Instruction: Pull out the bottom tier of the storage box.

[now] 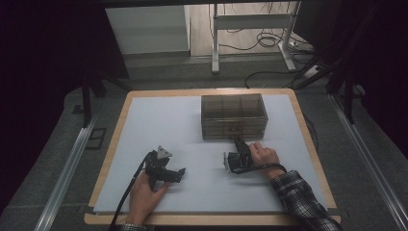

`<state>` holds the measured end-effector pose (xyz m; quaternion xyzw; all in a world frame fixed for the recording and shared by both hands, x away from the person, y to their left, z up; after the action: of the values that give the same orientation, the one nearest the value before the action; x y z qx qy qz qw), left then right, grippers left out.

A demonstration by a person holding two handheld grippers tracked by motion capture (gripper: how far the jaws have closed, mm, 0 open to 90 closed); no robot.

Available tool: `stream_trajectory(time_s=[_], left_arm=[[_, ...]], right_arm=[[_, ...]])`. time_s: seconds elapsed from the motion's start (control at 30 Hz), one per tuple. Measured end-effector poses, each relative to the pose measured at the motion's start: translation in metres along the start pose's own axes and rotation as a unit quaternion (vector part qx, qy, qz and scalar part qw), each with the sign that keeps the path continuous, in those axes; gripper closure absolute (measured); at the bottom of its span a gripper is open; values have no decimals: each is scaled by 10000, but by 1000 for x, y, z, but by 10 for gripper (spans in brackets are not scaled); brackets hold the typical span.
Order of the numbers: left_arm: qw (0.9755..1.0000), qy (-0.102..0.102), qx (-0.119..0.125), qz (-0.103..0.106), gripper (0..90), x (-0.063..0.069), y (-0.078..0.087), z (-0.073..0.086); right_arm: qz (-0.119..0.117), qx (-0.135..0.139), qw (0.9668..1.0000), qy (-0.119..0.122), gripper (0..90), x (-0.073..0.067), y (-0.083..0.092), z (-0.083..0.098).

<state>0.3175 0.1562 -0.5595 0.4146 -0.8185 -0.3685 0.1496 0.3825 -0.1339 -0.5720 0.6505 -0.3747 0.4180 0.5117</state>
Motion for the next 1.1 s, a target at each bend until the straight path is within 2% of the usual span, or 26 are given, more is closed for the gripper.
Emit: stream_trajectory(time_s=[0.13, 0.17, 0.23, 0.37, 0.4, 0.63, 0.7, 0.8, 0.9, 0.93, 1.0, 1.03, 1.07, 1.1], left_arm=[[10000, -6, -1, -1, 0, 0, 0, 0], [10000, 1, 1, -1, 0, 0, 0, 0], [10000, 19, 18, -1, 0, 0, 0, 0], [10000, 24, 24, -6, 0, 0, 0, 0], [10000, 25, 30, -7, 0, 0, 0, 0], [10000, 25, 27, -5, 0, 0, 0, 0], [10000, 23, 26, -5, 0, 0, 0, 0], [10000, 21, 24, -5, 0, 0, 0, 0], [10000, 21, 28, -8, 0, 0, 0, 0], [10000, 22, 27, -6, 0, 0, 0, 0], [10000, 23, 33, -6, 0, 0, 0, 0], [10000, 21, 26, -6, 0, 0, 0, 0], [10000, 23, 25, -6, 0, 0, 0, 0], [10000, 22, 24, -6, 0, 0, 0, 0]], right_arm=[[-60, 22, 10000, -48, 798, -1, 5, 1], [182, 46, 9998, -39, 798, -2, 9, 1], [134, 33, 9999, -32, 797, -2, 11, 1], [240, 93, 9996, -99, 796, -4, 16, 2], [88, 64, 9999, -105, 796, -4, 18, 2], [97, 71, 9999, -79, 791, -6, 27, 3], [19, 71, 9999, -126, 783, -6, 27, 3], [-38, 116, 9998, -180, 721, -3, 27, 2], [-47, 104, 9997, -237, 713, 0, 30, 2], [-154, 112, 9995, -268, 712, 1, 30, 3], [-165, 93, 9993, -308, 707, 4, 31, 3], [-215, 185, 9989, -384, 701, 5, 30, 4], [-365, 153, 9983, -434, 699, 6, 31, 5], [-416, 151, 9978, -498, 693, 8, 32, 5]])
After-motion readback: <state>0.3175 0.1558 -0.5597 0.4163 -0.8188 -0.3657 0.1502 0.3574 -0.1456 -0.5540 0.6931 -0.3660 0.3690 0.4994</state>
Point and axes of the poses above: each handheld gripper's, and its own axes: y roughly backward along the jaws, z roughly out of its underside, x roughly to its right, the point moved 1 cm from there along -y, roughly forward along the jaws, and after that the axes turned 9 degrees about -y, right-handed, at the moved point
